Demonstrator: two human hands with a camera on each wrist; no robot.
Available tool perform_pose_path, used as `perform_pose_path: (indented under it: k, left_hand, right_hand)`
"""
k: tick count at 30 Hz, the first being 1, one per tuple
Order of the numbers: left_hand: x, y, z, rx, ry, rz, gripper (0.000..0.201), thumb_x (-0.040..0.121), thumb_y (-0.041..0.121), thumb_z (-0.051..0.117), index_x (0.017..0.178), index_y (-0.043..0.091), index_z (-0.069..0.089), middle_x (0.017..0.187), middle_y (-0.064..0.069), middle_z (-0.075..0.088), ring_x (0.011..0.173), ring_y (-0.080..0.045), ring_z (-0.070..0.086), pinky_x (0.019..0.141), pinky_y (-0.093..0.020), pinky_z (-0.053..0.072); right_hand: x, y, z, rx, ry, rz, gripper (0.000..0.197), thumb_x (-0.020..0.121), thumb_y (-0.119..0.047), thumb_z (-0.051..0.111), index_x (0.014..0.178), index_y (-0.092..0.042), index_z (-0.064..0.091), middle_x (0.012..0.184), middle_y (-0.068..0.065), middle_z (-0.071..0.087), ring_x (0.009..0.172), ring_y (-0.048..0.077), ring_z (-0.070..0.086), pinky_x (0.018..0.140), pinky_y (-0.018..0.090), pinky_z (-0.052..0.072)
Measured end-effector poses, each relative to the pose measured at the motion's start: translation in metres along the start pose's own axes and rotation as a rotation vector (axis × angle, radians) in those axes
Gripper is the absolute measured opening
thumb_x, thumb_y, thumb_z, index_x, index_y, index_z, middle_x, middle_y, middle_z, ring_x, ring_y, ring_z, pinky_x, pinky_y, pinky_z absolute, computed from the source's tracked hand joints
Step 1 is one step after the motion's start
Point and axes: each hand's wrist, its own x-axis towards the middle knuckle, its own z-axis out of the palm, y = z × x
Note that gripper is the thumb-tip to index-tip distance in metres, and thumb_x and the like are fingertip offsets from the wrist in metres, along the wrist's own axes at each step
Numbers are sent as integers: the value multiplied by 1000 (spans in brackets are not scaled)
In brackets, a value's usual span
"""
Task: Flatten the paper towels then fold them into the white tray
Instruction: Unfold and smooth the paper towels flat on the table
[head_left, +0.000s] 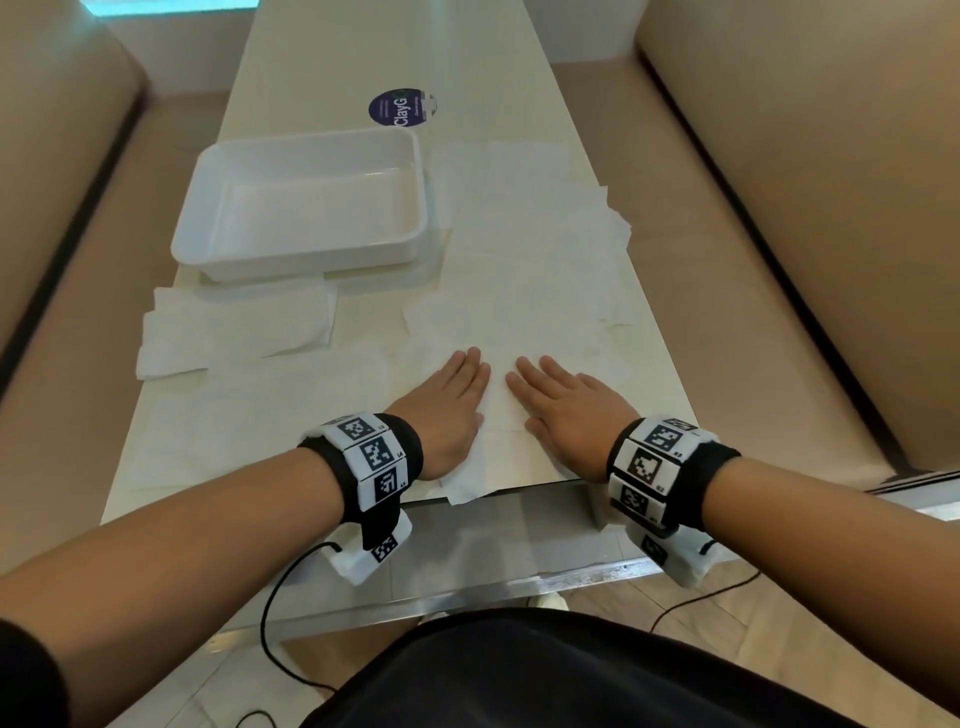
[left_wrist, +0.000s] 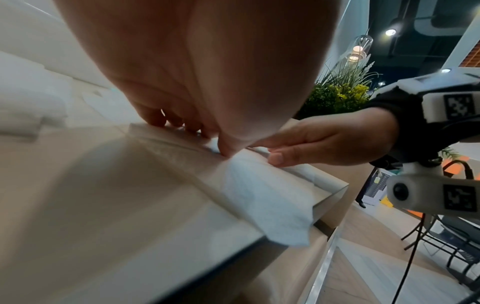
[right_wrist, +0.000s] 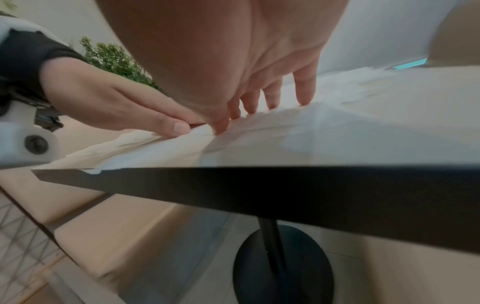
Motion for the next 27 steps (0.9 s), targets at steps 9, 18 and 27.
perform_pose_path:
  k: [9, 18, 27]
  left_hand:
    - [-11, 2, 5, -33, -19, -35, 64, 103, 34, 24, 152, 8, -8, 159, -10, -18, 148, -21, -15, 121, -32, -2]
    - [-1, 14, 1, -202, 27, -75, 73, 98, 30, 40, 153, 11, -3, 161, -9, -14, 148, -22, -11, 121, -41, 6]
    - [-10, 15, -1, -136, -29, -106, 70, 103, 36, 27, 149, 2, -14, 157, -14, -24, 146, -21, -21, 114, -24, -13]
  right_hand:
    - [-31, 26, -18, -55, -110, 165, 59, 103, -25, 25, 152, -12, -6, 160, 4, -13, 148, 25, -7, 119, 42, 10]
    - [7, -24, -5, 110, -71, 18, 62, 103, -20, 29, 151, -14, -9, 160, 1, -12, 148, 22, -7, 118, 36, 7]
    - [-15, 19, -4, 91, -140, 68, 62, 104, -24, 27, 151, -14, -12, 158, 1, -19, 147, 20, -13, 121, 36, 6]
